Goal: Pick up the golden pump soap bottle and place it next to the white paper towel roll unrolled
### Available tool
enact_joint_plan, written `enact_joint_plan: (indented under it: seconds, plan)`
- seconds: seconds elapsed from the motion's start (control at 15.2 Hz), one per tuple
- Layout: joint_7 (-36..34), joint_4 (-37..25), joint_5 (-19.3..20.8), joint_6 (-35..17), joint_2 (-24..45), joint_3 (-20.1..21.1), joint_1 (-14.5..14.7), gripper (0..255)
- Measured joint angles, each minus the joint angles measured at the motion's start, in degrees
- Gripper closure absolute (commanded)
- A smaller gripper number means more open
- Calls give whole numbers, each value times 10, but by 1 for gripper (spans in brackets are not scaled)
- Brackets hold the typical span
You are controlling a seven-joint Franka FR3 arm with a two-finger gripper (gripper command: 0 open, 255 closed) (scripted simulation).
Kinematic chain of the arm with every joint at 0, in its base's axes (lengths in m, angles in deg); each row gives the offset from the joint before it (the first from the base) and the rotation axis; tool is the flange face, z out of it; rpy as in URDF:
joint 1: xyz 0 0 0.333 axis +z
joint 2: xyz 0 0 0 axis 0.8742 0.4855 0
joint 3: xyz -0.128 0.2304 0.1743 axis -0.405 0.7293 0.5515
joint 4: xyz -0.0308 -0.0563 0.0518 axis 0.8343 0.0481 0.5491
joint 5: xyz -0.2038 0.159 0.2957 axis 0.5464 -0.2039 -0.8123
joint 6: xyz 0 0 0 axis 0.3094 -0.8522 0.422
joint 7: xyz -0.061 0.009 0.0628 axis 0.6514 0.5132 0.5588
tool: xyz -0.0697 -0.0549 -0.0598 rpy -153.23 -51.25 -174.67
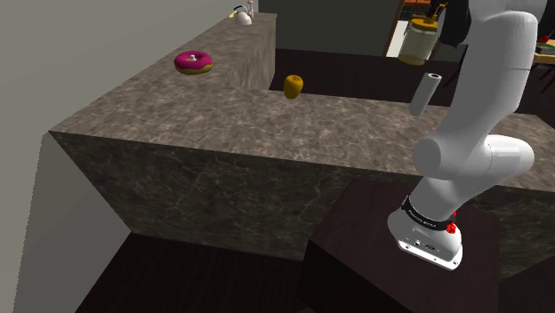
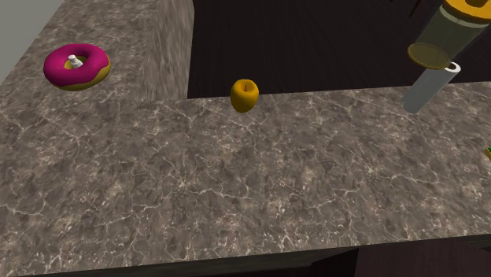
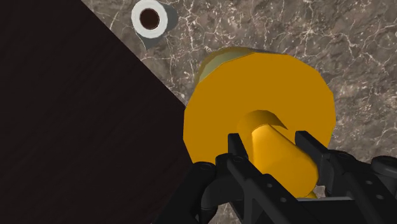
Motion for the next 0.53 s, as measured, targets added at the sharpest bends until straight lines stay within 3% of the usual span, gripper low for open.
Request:
enact_joint_plan:
  seconds: [0.07, 0.53]
  plan:
    - [5, -6, -3, 1, 6, 0, -7, 255]
    - [19, 129, 26, -83, -44, -7, 32, 255]
